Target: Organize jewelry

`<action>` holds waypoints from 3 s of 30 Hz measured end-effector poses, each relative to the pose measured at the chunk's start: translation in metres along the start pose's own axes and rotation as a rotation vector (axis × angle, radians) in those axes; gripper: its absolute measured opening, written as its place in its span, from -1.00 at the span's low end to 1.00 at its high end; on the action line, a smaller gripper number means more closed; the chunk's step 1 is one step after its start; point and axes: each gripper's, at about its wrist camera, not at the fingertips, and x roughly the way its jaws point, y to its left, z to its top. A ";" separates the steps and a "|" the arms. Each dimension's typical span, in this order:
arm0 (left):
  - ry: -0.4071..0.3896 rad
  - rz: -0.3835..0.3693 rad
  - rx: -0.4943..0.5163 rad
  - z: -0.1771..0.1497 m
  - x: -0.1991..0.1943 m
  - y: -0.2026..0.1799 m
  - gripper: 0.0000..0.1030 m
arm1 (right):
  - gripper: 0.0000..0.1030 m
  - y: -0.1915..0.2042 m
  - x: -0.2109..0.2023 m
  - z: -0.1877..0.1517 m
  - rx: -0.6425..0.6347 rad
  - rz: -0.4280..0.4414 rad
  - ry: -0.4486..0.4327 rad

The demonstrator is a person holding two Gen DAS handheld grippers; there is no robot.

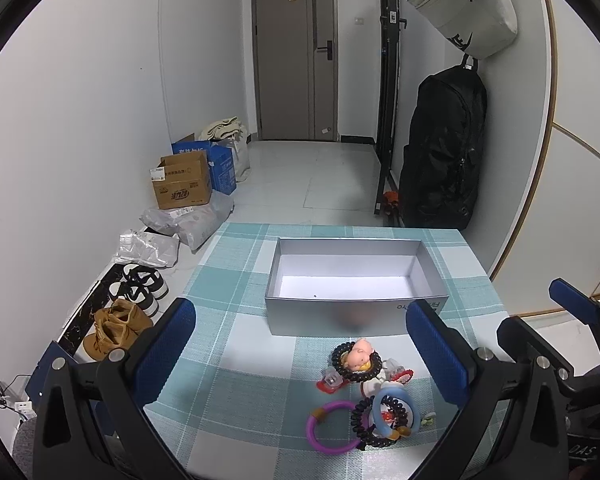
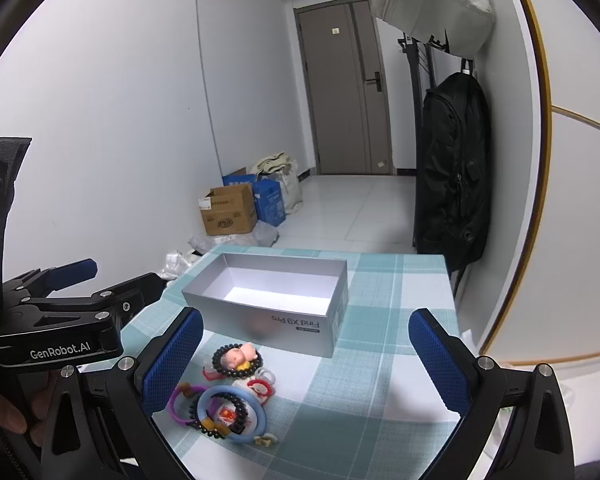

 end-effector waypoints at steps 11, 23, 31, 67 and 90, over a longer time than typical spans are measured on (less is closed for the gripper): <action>0.002 0.000 -0.006 0.000 0.000 0.002 0.98 | 1.00 0.001 -0.001 0.002 -0.003 0.005 -0.005; 0.015 -0.004 -0.009 -0.001 0.003 0.003 0.98 | 1.00 0.000 -0.001 0.002 0.000 0.005 0.001; 0.022 -0.004 -0.008 -0.001 0.005 0.003 0.98 | 1.00 0.000 -0.001 0.002 0.001 0.005 0.001; 0.176 -0.159 -0.068 -0.016 0.026 0.032 0.98 | 1.00 -0.002 0.015 -0.001 0.012 0.018 0.070; 0.441 -0.246 0.293 -0.063 0.049 0.009 0.98 | 1.00 -0.008 0.040 0.001 0.053 0.060 0.163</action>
